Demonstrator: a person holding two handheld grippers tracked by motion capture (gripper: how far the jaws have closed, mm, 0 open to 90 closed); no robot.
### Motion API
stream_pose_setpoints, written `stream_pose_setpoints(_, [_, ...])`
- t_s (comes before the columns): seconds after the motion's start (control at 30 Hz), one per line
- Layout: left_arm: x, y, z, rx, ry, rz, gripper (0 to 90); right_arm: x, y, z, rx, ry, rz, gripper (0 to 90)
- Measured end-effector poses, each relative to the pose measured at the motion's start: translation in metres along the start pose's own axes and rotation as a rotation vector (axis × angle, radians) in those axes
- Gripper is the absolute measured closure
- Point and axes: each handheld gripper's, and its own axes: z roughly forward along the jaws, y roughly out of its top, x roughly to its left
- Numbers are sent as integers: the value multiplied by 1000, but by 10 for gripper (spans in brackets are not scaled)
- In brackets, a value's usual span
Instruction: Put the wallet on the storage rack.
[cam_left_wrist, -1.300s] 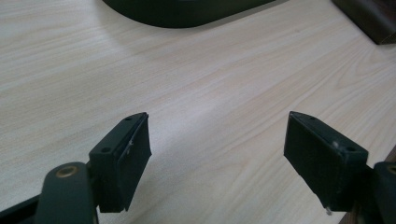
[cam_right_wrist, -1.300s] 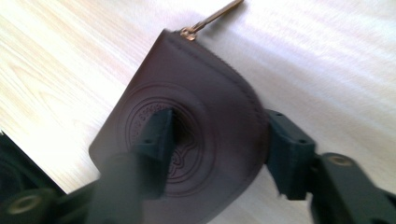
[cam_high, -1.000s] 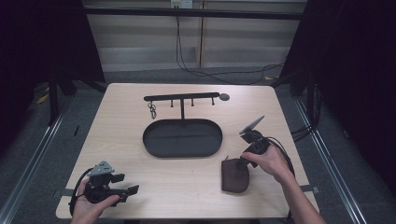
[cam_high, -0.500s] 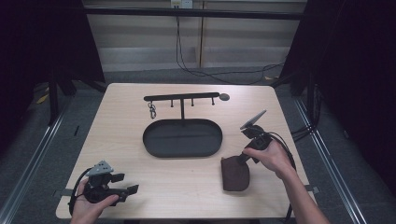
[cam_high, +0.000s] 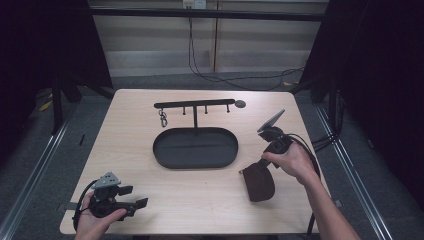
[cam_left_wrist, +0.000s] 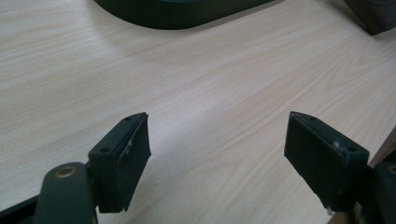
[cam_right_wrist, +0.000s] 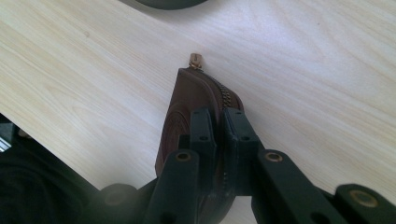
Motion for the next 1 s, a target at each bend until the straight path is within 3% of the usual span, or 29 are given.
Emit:
stream_pose_setpoints(0.2, [0,0,0,0,-5,-2,224,4,5,-5,14,-51,-1,835])
stream_pose_setpoints(1.0, [2,1,3,15,-10,2,216,7,22,-34,55,-129,9,835])
